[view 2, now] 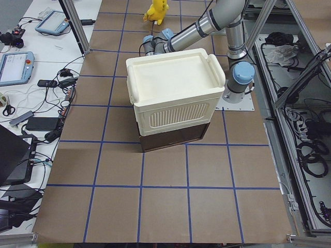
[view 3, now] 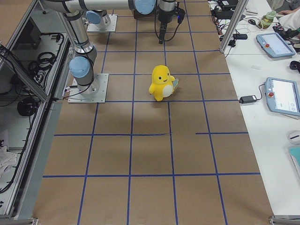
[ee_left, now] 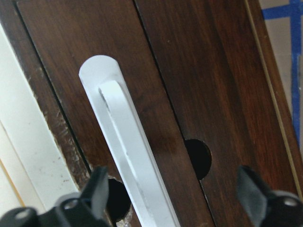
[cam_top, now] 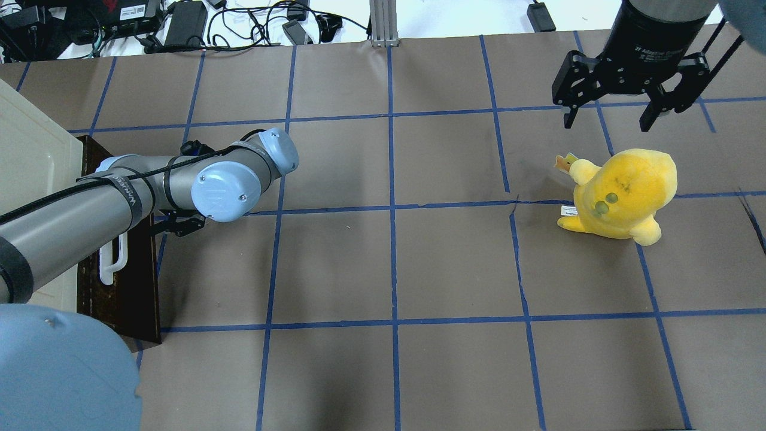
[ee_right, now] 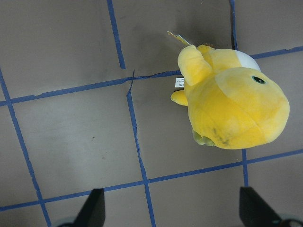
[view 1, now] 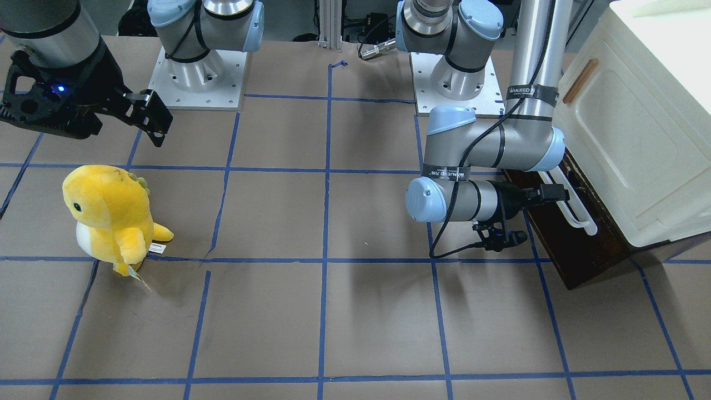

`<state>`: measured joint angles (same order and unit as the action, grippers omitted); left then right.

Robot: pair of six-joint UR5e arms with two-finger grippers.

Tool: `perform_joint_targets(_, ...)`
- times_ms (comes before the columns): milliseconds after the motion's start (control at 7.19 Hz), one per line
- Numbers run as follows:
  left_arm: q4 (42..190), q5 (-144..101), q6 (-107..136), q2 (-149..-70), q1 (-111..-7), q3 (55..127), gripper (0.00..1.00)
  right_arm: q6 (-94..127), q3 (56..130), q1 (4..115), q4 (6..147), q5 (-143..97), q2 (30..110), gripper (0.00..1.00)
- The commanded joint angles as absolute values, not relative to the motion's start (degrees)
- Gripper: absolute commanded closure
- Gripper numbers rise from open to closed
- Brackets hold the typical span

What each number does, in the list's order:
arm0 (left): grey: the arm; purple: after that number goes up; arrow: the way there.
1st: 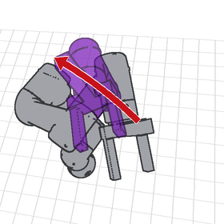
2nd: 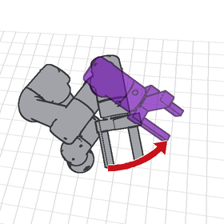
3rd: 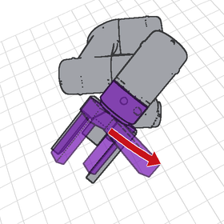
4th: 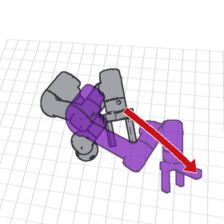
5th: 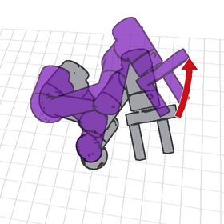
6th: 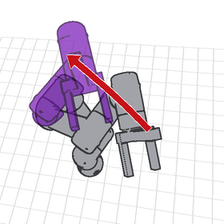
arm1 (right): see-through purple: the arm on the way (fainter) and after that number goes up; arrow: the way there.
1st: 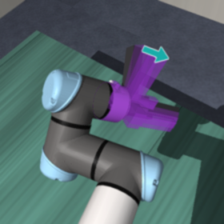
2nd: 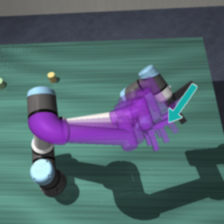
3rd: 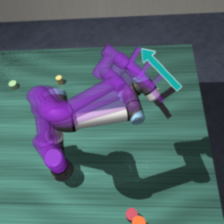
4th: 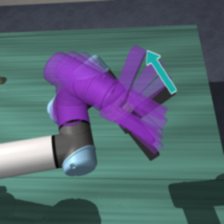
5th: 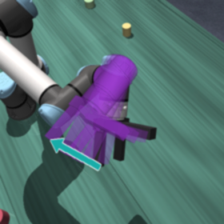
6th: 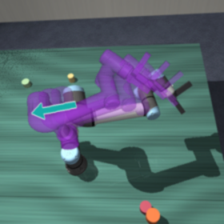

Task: Pull drawer sideways
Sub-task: 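Close the left gripper around the white bar handle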

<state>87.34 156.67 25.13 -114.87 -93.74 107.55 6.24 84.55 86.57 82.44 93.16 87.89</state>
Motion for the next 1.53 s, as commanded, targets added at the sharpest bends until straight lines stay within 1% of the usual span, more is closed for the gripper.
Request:
perform_joint_targets(0, 87.36, 159.76, 30.11, -115.75, -93.60, 107.58, 0.17, 6.24, 84.55, 86.57, 82.44, 93.16, 87.89, 0.00)
perform_joint_targets(278, 87.45, 163.02, 33.21, -116.45, -93.60, 107.49, 0.17, 6.24, 84.55, 86.57, 82.44, 93.16, 87.89, 0.00)
perform_joint_targets(417, 87.45, 164.78, 34.18, -116.63, -93.60, 108.01, 0.24, 6.24, 84.55, 86.57, 82.44, 93.16, 87.89, 0.00)
perform_joint_targets(557, 87.54, 165.66, 34.80, -116.80, -93.60, 107.93, 0.24, 6.24, 84.55, 86.57, 82.44, 93.16, 87.89, 0.00)
perform_joint_targets(696, 87.54, 165.67, 34.89, -116.89, -93.60, 107.93, 0.33, 6.24, 84.55, 86.49, 82.35, 93.16, 87.89, 0.00)
perform_joint_targets(835, 87.54, 165.67, 34.89, -116.81, -93.60, 108.02, 0.48, 6.24, 84.55, 86.57, 82.35, 93.16, 87.89, 0.00)
perform_joint_targets(974, 87.54, 165.67, 34.89, -116.72, -93.60, 107.93, 0.66, 6.24, 84.55, 86.57, 82.44, 93.16, 87.89, 0.00)
perform_joint_targets(1113, 87.63, 165.50, 34.89, -116.72, -93.60, 107.93, 0.74, 6.24, 84.55, 86.57, 82.44, 93.16, 87.89, 0.00)
perform_joint_targets(1391, 87.54, 165.59, 34.89, -116.37, -93.87, 108.10, 0.77, 6.24, 84.55, 86.49, 82.44, 93.16, 87.89, 0.00)
